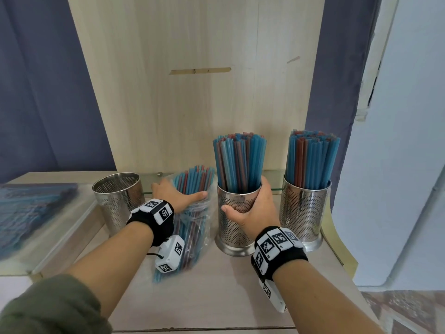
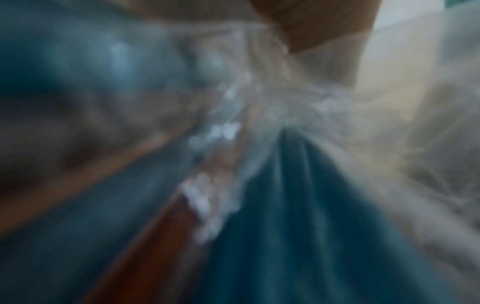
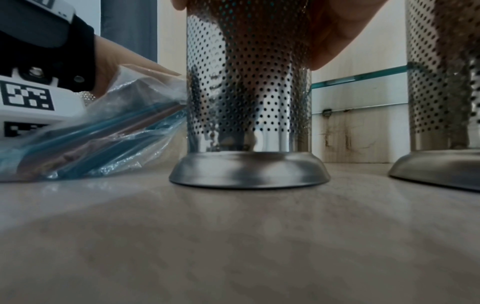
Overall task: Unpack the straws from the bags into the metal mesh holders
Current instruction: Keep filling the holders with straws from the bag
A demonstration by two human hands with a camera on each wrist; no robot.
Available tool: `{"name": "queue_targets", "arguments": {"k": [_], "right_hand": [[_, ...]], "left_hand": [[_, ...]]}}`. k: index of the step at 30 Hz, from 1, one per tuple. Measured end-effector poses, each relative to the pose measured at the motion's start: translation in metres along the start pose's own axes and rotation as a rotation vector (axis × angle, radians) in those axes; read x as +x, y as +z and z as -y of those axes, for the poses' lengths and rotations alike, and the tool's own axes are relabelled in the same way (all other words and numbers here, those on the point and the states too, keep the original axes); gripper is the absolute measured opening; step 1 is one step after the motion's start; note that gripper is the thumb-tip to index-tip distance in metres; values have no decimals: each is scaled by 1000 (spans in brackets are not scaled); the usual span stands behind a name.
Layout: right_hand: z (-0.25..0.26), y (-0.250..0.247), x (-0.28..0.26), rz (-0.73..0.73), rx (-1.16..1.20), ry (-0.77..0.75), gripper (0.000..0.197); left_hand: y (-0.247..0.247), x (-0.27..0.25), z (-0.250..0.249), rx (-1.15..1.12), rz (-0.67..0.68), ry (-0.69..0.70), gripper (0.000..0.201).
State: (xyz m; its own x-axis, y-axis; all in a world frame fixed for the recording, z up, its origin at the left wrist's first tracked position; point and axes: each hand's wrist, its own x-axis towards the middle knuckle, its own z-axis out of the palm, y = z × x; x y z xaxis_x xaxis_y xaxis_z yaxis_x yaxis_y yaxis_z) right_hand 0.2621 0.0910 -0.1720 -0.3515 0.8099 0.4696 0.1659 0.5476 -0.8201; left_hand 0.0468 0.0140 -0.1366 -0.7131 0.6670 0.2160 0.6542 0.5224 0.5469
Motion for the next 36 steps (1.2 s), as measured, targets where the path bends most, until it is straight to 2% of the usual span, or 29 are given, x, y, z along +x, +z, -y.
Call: {"name": "queue_targets", "arguments": {"k": [4, 6, 10, 15, 18, 22, 24, 28, 33, 36], "right_hand": [[-2, 1, 1, -3, 4, -5, 118], [-3, 1, 2, -3, 2, -5, 119], [-3, 1, 3, -1, -15, -4, 121], [-4, 1, 2, 4, -18, 1, 122], [-3, 1, 2, 3, -15, -1, 121], [-2, 0, 1, 4, -12, -7, 119], [-2, -1, 1, 5, -17, -5, 119], [0, -1, 1, 12, -13, -5, 118], [0, -1, 1, 13, -16, 1, 117], [0, -1, 1, 22, -11, 12, 121]], "left_hand": [[-2, -5, -6, 116, 39, -75, 112], [-3, -10, -10, 166, 13, -111, 105], [-2, -11, -12, 98, -71, -72, 96], [1, -6, -8, 74, -24, -109, 101], [2, -2, -4, 31, -2, -143, 92], [1, 7, 3, -33, 18, -183, 68], [-1, 11, 4, -94, 28, -190, 67], [-9, 11, 2, -155, 45, -182, 32], [-29, 10, -16, -214, 9, -151, 39], [-39, 16, -24, -136, -62, -26, 39]]}}
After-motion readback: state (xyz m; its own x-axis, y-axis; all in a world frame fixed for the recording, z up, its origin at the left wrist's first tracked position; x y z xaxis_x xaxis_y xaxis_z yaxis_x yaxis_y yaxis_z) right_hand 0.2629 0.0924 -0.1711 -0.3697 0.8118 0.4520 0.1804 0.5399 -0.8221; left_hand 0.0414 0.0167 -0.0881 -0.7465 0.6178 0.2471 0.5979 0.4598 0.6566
